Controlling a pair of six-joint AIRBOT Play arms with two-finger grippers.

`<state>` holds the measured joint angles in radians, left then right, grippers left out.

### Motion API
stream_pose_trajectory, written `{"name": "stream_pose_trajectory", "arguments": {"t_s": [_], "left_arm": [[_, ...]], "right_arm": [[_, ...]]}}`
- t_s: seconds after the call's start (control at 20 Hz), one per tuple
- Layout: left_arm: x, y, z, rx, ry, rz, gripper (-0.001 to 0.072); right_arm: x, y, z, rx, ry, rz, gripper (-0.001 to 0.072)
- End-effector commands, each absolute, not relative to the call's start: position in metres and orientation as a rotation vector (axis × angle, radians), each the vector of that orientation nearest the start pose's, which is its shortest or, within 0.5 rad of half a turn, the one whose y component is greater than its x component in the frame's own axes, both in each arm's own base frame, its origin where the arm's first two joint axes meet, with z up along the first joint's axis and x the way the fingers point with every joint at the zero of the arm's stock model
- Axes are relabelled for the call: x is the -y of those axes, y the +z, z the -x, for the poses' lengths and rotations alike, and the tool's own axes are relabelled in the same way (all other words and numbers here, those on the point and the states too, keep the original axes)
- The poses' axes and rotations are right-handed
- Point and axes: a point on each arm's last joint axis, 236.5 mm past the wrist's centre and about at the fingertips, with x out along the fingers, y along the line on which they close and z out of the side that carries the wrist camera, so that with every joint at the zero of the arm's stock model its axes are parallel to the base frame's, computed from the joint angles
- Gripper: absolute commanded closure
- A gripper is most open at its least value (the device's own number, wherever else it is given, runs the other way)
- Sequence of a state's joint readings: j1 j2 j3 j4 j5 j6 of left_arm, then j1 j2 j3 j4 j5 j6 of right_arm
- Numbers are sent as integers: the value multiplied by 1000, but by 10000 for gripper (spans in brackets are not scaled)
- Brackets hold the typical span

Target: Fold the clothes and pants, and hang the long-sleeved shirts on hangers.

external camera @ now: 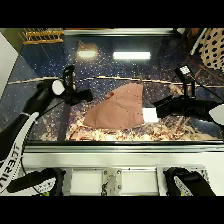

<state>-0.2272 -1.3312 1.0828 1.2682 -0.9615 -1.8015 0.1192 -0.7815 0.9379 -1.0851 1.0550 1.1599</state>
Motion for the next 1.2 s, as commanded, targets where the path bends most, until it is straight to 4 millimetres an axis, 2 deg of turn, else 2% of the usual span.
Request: {"name": "stream_pose_trajectory", "arguments": {"t_s": [0.0, 0.15, 0.3, 0.45, 0.75, 0.8, 0.85, 0.9, 0.95, 1.05, 1.15], "left_arm": [[114, -62, -324, -1383, -23, 626, 37], [111, -90, -302, -1391, 37, 804, 37], [117, -98, -306, -1336, 24, 872, 37], [122, -101, -309, -1325, 16, 852, 37], [162, -112, -313, -1404, -68, 765, 39], [167, -113, -313, -1412, -79, 755, 123], [169, -112, -313, -1417, -88, 745, 357], [171, -110, -314, -1415, -94, 740, 533], [171, -108, -315, -1407, -97, 741, 675], [170, -101, -318, -1381, -115, 728, 700], [170, -93, -319, -1362, -135, 715, 700]], "right_arm": [[-136, 133, -310, -803, 572, 1, 701], [-139, 135, -310, -800, 582, -15, 701], [-140, 136, -309, -800, 584, -25, 701], [-141, 136, -309, -803, 580, -35, 700], [-141, 134, -307, -820, 573, -58, 700], [-141, 134, -306, -824, 575, -56, 701], [-141, 133, -305, -832, 578, -56, 701], [-141, 132, -304, -836, 580, -56, 701], [-141, 132, -304, -838, 576, -63, 701], [-134, 128, -306, -856, 535, -70, 701], [-108, 109, -309, -926, 381, -114, 701]]}}
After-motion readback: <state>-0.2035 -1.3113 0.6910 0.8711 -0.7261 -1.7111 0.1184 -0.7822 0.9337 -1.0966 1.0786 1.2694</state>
